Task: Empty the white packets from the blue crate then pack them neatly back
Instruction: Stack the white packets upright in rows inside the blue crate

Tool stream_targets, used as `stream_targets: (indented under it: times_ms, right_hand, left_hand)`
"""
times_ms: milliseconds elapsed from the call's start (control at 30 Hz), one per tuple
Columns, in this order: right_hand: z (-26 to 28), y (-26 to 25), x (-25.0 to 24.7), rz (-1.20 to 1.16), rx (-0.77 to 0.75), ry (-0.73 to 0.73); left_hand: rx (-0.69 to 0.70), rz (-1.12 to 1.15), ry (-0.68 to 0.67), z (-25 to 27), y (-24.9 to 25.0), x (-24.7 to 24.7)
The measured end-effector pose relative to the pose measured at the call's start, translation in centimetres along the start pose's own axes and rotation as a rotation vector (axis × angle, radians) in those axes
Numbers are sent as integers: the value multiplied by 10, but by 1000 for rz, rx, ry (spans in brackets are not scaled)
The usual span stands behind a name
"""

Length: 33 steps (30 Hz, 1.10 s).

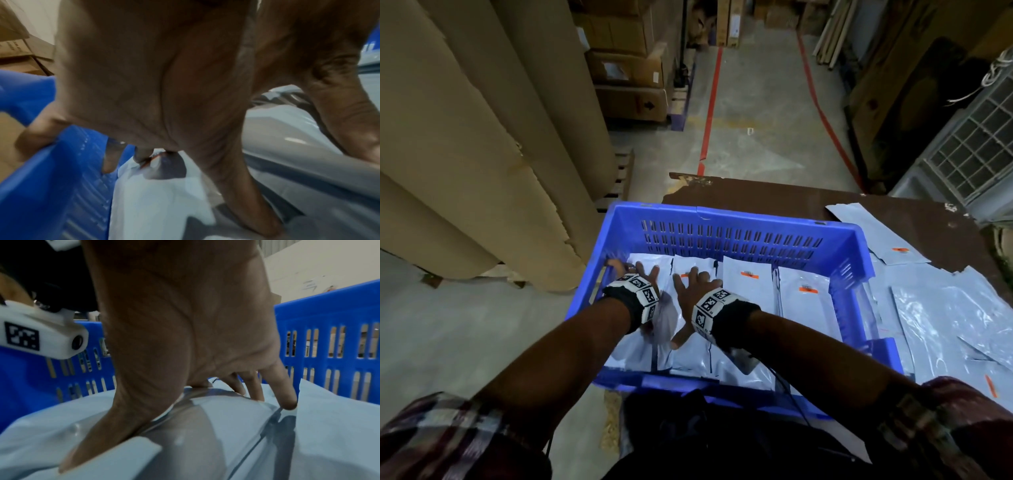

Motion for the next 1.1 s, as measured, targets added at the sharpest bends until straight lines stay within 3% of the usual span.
stream_targets:
  times_ms: [233,367,633,767,1100]
  right_hand:
    - [-8,3,23,-25,23,-45]
    - [-6,2,26,-33,35,-60]
    - [19,9,-1,-9,-36,79]
    - [42,17,-20,-58,-49,175]
    - [124,122,-39,-402,3,252]
  left_hand:
    - [-23,-72,-43,-22,1,22]
    - [-45,38,-8,-21,-5,21]
    - [-38,147,76,-17,-23,-9]
    - [-11,316,162,-6,-17,-44]
    - [173,665,330,9,6,-97]
Point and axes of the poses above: each hand's wrist, its own z-axis away from the middle knuckle, its own x-axis out of the palm, y = z × x, the point moved 10 cm from there along -z, towards the middle knuckle, and after that the axes turned 8 degrees about -y, right-handed, at the moved point
